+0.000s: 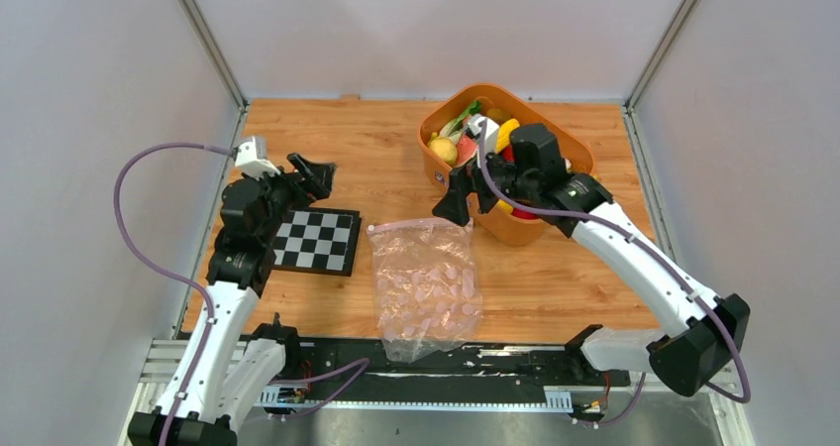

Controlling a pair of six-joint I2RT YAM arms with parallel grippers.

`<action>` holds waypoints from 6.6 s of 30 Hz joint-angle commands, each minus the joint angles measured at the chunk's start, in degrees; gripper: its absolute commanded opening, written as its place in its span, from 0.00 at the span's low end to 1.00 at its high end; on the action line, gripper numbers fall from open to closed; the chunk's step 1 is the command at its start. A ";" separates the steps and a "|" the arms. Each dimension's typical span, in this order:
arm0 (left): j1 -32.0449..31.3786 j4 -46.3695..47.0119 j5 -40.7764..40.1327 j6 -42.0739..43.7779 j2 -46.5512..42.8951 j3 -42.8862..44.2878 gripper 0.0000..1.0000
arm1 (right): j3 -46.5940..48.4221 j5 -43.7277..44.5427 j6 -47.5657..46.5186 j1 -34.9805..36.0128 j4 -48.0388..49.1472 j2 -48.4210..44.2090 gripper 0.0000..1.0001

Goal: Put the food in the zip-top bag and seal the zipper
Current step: Move the bin to the corner of the board, then pick up the zipper food storage bag at the center of the board, then open the zipper of the food storage bag at the center of the board.

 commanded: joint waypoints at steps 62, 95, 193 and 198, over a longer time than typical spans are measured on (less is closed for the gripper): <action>-13.93 -14.78 4.28 10.07 8.47 4.36 1.00 | 9.72 -5.84 -25.36 -5.00 0.21 38.78 0.73; -13.95 -13.05 4.62 8.78 8.27 1.81 0.99 | 5.41 -17.59 -49.33 -4.15 -0.41 43.50 0.15; -32.66 3.69 -2.65 -6.96 30.12 7.17 0.95 | -33.62 7.41 -11.65 7.52 41.83 1.49 0.00; -32.74 2.83 -3.00 -9.25 34.55 8.48 0.95 | -36.30 7.52 -12.29 8.00 43.22 -1.95 0.00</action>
